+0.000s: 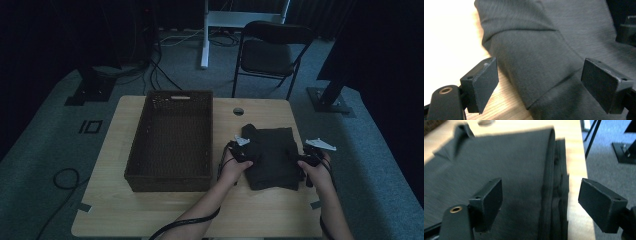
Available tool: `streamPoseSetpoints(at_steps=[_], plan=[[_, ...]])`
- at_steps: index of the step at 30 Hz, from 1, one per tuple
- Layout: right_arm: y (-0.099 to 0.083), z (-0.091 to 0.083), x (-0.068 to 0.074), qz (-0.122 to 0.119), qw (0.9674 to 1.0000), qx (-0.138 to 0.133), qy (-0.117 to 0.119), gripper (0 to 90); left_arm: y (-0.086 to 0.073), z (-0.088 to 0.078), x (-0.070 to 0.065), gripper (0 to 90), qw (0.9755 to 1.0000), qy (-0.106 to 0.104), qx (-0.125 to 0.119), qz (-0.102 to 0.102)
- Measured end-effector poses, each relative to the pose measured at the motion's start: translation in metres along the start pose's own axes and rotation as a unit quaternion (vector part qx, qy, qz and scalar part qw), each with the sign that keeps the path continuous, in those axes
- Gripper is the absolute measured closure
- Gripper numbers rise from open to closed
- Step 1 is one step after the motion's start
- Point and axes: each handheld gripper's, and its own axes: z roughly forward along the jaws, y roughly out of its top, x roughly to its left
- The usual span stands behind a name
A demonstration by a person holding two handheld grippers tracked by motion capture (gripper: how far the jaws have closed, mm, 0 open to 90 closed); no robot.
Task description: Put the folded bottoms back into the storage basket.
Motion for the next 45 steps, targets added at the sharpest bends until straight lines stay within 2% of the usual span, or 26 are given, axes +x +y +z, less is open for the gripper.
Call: streamPoseSetpoints(at_steps=[6,13,16,18,19,21,23,25,27,29,30,31,32,33,34,35,38,39,40,42,45], plan=[[-0.013,0.010,-0.004,0.030,0.9994,0.016,0.004,17.7,-0.003,0.007,0.000,14.5,0.9999,-0.005,0.011,-0.006],[-0.016,0.012,-0.007,0.059,0.9979,0.026,0.011,16.9,-0.005,0.012,-0.001,14.5,0.9998,-0.007,0.010,-0.016],[-0.021,0.015,-0.007,0.081,0.9961,0.026,0.026,16.9,-0.004,0.013,-0.002,14.4,0.9998,-0.008,0.010,-0.016],[-0.021,0.015,-0.007,0.081,0.9961,0.026,0.026,16.9,-0.004,0.014,-0.003,14.4,0.9998,-0.007,0.010,-0.016],[-0.022,0.017,-0.009,0.098,0.9941,0.026,0.038,17.3,-0.003,0.015,-0.005,14.1,0.9998,-0.002,0.009,-0.019],[-0.022,0.017,-0.008,0.090,0.9948,0.028,0.039,19.1,-0.004,0.016,-0.007,14.2,0.9998,0.006,0.010,-0.014],[-0.022,0.017,-0.008,0.087,0.9949,0.029,0.042,23.2,-0.003,0.017,-0.008,15.4,0.9999,0.004,0.011,-0.011],[-0.022,0.017,-0.008,0.085,0.9946,0.029,0.051,29.5,-0.003,0.018,-0.010,19.2,0.9999,0.005,0.013,-0.006],[-0.022,0.017,-0.008,0.083,0.9948,0.029,0.053,31.4,-0.003,0.018,-0.010,22.4,0.9999,0.004,0.014,-0.004],[-0.022,0.017,-0.007,0.089,0.9940,0.031,0.057,41.0,-0.003,0.018,-0.010,25.8,0.9999,-0.003,0.012,-0.009],[-0.021,0.017,-0.006,0.103,0.9919,0.036,0.065,45.3,-0.003,0.018,-0.010,28.4,0.9999,-0.004,0.011,-0.013],[-0.021,0.017,-0.006,0.103,0.9919,0.036,0.065,45.3,-0.003,0.018,-0.010,32.7,0.9999,-0.004,0.011,-0.013],[-0.020,0.017,-0.005,0.106,0.9915,0.039,0.065,52.5,-0.004,0.018,-0.010,39.5,0.9996,-0.017,0.005,-0.021],[-0.020,0.017,-0.005,0.106,0.9915,0.039,0.065,52.5,-0.004,0.018,-0.010,45.9,0.9996,-0.017,0.005,-0.021],[-0.021,0.018,-0.003,0.112,0.9910,0.035,0.064,54.9,-0.004,0.017,-0.010,45.9,0.9995,-0.021,0.001,-0.023],[-0.022,0.018,-0.002,0.119,0.9904,0.029,0.065,60.3,-0.004,0.017,-0.010,53.2,0.9996,-0.022,-0.002,-0.020],[-0.024,0.015,0.000,0.124,0.9903,0.018,0.060,66.9,-0.003,0.014,-0.015,64.3,0.9991,-0.011,-0.010,0.039],[-0.023,0.013,0.001,0.121,0.9909,0.018,0.057,68.2,-0.002,0.013,-0.017,67.3,0.9987,-0.009,-0.010,0.050],[-0.022,0.011,0.004,0.112,0.9924,0.021,0.049,68.8,-0.001,0.012,-0.017,68.9,0.9985,-0.008,-0.008,0.054],[-0.019,0.008,0.007,0.097,0.9941,0.020,0.044,69.9,0.002,0.009,-0.017,70.6,0.9986,-0.014,0.001,0.050],[-0.019,0.002,0.009,0.100,0.9936,0.018,0.048,70.3,0.006,0.005,-0.016,71.8,0.9988,-0.022,0.011,0.043]])
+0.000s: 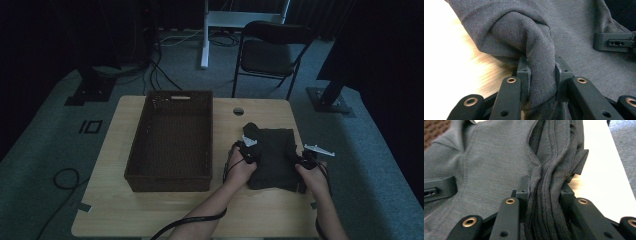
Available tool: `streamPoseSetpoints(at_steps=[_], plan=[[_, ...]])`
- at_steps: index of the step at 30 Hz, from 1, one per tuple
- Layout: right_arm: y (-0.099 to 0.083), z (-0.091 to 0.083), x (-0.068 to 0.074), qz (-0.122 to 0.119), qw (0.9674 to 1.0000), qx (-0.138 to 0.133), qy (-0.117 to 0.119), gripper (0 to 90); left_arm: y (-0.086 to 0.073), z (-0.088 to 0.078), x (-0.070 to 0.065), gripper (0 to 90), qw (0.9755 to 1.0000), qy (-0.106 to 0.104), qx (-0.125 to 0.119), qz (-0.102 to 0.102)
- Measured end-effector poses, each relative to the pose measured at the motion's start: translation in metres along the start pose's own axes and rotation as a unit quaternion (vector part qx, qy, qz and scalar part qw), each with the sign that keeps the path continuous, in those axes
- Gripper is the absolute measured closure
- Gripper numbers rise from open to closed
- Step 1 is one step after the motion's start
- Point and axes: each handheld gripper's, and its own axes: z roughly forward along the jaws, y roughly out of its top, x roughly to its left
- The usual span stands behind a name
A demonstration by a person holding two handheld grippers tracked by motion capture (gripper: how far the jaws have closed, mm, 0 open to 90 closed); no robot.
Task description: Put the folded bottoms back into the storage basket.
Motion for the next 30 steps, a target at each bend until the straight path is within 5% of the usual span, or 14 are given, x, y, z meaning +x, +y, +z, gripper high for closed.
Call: streamPoseSetpoints(at_steps=[13,30], plan=[[0.010,-0.025,0.013,-0.002,0.9995,-0.023,0.023,71.3,0.017,-0.025,-0.001,72.6,0.9998,-0.014,-0.011,0.004],[0.061,-0.067,0.047,-0.021,0.9971,-0.058,0.045,71.2,0.068,-0.081,-0.005,72.3,0.9991,-0.017,-0.037,0.010]])
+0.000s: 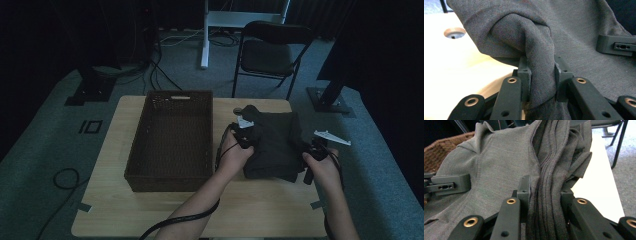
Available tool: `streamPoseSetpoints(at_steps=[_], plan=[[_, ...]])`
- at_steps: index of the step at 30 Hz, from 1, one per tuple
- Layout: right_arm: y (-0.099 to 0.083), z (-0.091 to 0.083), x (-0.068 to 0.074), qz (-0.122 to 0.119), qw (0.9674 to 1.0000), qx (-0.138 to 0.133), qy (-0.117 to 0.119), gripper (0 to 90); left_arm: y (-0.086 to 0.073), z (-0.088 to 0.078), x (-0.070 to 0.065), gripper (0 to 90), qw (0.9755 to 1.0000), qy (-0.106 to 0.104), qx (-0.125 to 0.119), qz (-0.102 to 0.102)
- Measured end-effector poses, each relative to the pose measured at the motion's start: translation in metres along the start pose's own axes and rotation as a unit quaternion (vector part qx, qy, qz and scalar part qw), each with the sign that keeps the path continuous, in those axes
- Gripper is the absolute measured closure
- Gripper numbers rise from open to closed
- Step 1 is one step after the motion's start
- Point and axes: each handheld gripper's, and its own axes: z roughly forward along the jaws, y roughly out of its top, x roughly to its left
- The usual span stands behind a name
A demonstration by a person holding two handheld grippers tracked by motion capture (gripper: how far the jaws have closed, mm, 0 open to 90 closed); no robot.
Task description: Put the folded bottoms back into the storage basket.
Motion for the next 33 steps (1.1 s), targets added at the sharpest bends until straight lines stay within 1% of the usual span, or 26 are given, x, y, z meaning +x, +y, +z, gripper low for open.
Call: streamPoseSetpoints(at_steps=[2,3,4,6,7,8,11,12,13,15,17,19,20,21,26,27,28,30,31,33], plan=[[0.005,-0.001,0.006,-0.001,1.0000,-0.005,0.004,71.2,0.006,-0.007,0.001,72.3,1.0000,0.004,-0.004,0.004],[0.007,-0.002,0.008,0.001,1.0000,-0.007,0.006,71.2,0.006,-0.007,0.001,72.3,1.0000,0.004,-0.004,0.004],[0.010,-0.002,0.011,-0.002,0.9999,-0.007,0.007,71.2,0.011,-0.015,0.002,72.3,0.9999,0.009,-0.008,0.010],[0.015,-0.003,0.018,-0.005,0.9999,-0.012,0.010,71.2,0.017,-0.023,0.003,72.3,0.9998,0.013,-0.013,0.012],[0.015,-0.003,0.018,-0.005,0.9999,-0.012,0.010,71.2,0.017,-0.023,0.003,72.3,0.9998,0.013,-0.013,0.012],[0.018,-0.003,0.021,-0.006,0.9998,-0.014,0.013,71.2,0.019,-0.027,0.005,72.3,0.9997,0.016,-0.014,0.015],[0.028,-0.002,0.034,-0.012,0.9996,-0.016,0.019,71.2,0.026,-0.040,0.010,72.3,0.9995,0.021,-0.021,0.015],[0.030,-0.002,0.037,-0.013,0.9996,-0.017,0.020,71.2,0.026,-0.040,0.010,72.3,0.9995,0.021,-0.021,0.015],[0.031,-0.001,0.040,-0.014,0.9995,-0.019,0.021,71.2,0.028,-0.046,0.013,72.3,0.9994,0.023,-0.024,0.012],[0.035,0.000,0.046,-0.014,0.9994,-0.020,0.025,71.2,0.030,-0.051,0.017,72.3,0.9993,0.026,-0.027,0.009],[0.038,0.001,0.052,-0.010,0.9994,-0.017,0.028,71.2,0.031,-0.057,0.021,72.3,0.9993,0.027,-0.026,0.007],[0.040,0.003,0.058,-0.012,0.9994,-0.015,0.030,71.2,0.032,-0.062,0.025,72.3,0.9993,0.028,-0.025,0.004],[0.040,0.003,0.058,-0.012,0.9994,-0.015,0.030,71.2,0.032,-0.062,0.025,72.3,0.9993,0.028,-0.025,0.004],[0.043,0.005,0.065,-0.015,0.9992,-0.014,0.034,71.2,0.033,-0.069,0.029,72.3,0.9992,0.029,-0.029,0.000],[0.050,0.010,0.082,-0.030,0.9987,-0.016,0.037,71.2,0.036,-0.083,0.040,72.3,0.9987,0.038,-0.035,-0.001],[0.052,0.011,0.086,-0.032,0.9986,-0.016,0.039,71.2,0.036,-0.083,0.040,72.3,0.9987,0.038,-0.035,-0.001],[0.053,0.013,0.089,-0.035,0.9985,-0.016,0.039,71.2,0.037,-0.088,0.045,72.3,0.9984,0.043,-0.037,-0.002],[0.055,0.015,0.096,-0.036,0.9984,-0.016,0.042,71.2,0.037,-0.090,0.047,72.3,0.9983,0.045,-0.037,-0.001],[0.056,0.017,0.100,-0.037,0.9983,-0.015,0.042,71.2,0.038,-0.095,0.052,72.2,0.9982,0.048,-0.036,-0.003],[0.058,0.019,0.106,-0.038,0.9981,-0.014,0.045,71.2,0.038,-0.101,0.057,72.3,0.9980,0.051,-0.037,-0.004]])
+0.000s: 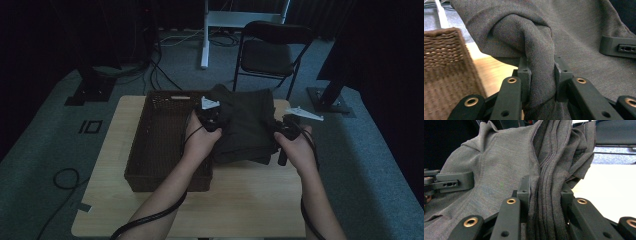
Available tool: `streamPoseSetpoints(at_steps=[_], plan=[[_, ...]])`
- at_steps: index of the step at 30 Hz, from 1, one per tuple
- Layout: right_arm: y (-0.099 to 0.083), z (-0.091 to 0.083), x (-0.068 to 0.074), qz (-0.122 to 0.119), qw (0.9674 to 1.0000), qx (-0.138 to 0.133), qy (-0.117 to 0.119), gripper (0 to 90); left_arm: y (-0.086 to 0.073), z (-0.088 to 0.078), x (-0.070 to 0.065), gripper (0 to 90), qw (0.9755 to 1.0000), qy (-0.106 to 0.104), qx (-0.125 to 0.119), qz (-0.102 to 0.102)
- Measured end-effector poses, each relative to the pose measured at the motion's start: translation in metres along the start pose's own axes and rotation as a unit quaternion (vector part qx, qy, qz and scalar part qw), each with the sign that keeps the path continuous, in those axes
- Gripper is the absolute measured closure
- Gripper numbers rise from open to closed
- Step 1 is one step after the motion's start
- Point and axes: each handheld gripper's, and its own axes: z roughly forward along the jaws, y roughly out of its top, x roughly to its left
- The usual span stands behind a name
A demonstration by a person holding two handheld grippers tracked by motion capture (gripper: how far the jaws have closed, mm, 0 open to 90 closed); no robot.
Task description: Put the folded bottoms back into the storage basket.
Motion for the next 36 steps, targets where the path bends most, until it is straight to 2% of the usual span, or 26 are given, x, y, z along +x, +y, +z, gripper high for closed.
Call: streamPoseSetpoints(at_steps=[5,6,8,9,10,12,13,14,15,17,19,20,21,22,24,25,26,27,28,30,31,33,34,35,36], plan=[[0.002,0.012,0.016,0.002,0.9999,0.002,0.011,71.2,0.000,-0.010,0.012,72.3,0.9999,0.011,0.000,0.001],[0.002,0.014,0.020,0.000,0.9999,0.002,0.014,71.2,-0.001,-0.015,0.019,72.2,0.9999,0.014,0.000,-0.003],[0.002,0.017,0.023,0.002,0.9999,0.002,0.017,71.2,-0.001,-0.018,0.023,72.3,0.9999,0.017,0.000,-0.005],[0.002,0.023,0.032,0.001,0.9998,-0.001,0.022,71.2,-0.002,-0.024,0.030,72.2,0.9997,0.023,-0.003,-0.007],[0.002,0.025,0.035,0.002,0.9997,0.000,0.024,71.1,-0.002,-0.024,0.030,72.3,0.9997,0.023,-0.003,-0.007],[0.002,0.030,0.042,0.004,0.9995,0.002,0.030,71.1,-0.003,-0.032,0.040,72.3,0.9995,0.031,-0.001,-0.008],[0.002,0.033,0.046,0.005,0.9995,0.003,0.031,71.2,-0.003,-0.032,0.040,72.2,0.9995,0.031,-0.001,-0.008],[0.002,0.033,0.046,0.005,0.9995,0.003,0.031,71.2,-0.004,-0.034,0.044,72.2,0.9994,0.033,0.000,-0.009],[0.001,0.038,0.053,0.004,0.9994,0.005,0.035,71.2,-0.006,-0.039,0.051,72.3,0.9993,0.037,0.000,-0.010],[0.001,0.041,0.057,0.004,0.9993,0.006,0.037,71.2,-0.007,-0.043,0.055,72.3,0.9991,0.040,0.000,-0.011],[0.002,0.048,0.069,0.004,0.9991,0.009,0.042,71.2,-0.008,-0.050,0.065,72.3,0.9989,0.046,0.001,-0.012],[0.002,0.048,0.069,0.004,0.9991,0.009,0.042,71.2,-0.008,-0.050,0.065,72.3,0.9989,0.046,0.001,-0.012],[0.003,0.053,0.078,0.000,0.9989,0.009,0.047,71.2,-0.009,-0.053,0.069,72.3,0.9988,0.048,0.001,-0.013],[0.003,0.055,0.081,-0.001,0.9988,0.010,0.048,71.2,-0.011,-0.058,0.076,72.3,0.9985,0.054,0.001,-0.015],[0.004,0.060,0.089,-0.002,0.9986,0.012,0.051,71.2,-0.011,-0.060,0.079,72.3,0.9983,0.055,0.001,-0.016],[0.004,0.063,0.093,-0.002,0.9985,0.013,0.053,71.1,-0.013,-0.065,0.086,72.3,0.9979,0.062,0.000,-0.018],[0.004,0.063,0.093,-0.002,0.9985,0.013,0.053,71.1,-0.013,-0.065,0.086,72.3,0.9979,0.062,0.000,-0.018],[0.004,0.069,0.102,-0.003,0.9982,0.014,0.057,71.1,-0.014,-0.068,0.091,72.3,0.9976,0.066,0.000,-0.020],[0.004,0.072,0.105,-0.005,0.9981,0.015,0.059,71.1,-0.016,-0.073,0.098,72.3,0.9972,0.072,0.001,-0.022],[0.003,0.078,0.113,-0.005,0.9978,0.016,0.063,71.1,-0.017,-0.075,0.101,72.3,0.9970,0.074,0.001,-0.022],[0.003,0.081,0.117,-0.006,0.9976,0.017,0.066,71.1,-0.018,-0.081,0.108,72.3,0.9966,0.079,0.001,-0.025],[0.002,0.086,0.125,-0.005,0.9973,0.018,0.071,71.1,-0.019,-0.087,0.115,72.3,0.9959,0.086,0.000,-0.027],[0.002,0.086,0.125,-0.005,0.9973,0.018,0.071,71.1,-0.019,-0.087,0.115,72.3,0.9959,0.086,0.000,-0.027],[0.002,0.093,0.134,-0.005,0.9969,0.021,0.076,71.1,-0.020,-0.093,0.121,72.3,0.9953,0.094,-0.001,-0.027],[0.002,0.093,0.134,-0.005,0.9969,0.021,0.076,71.1,-0.020,-0.093,0.121,72.3,0.9953,0.094,-0.001,-0.027]])
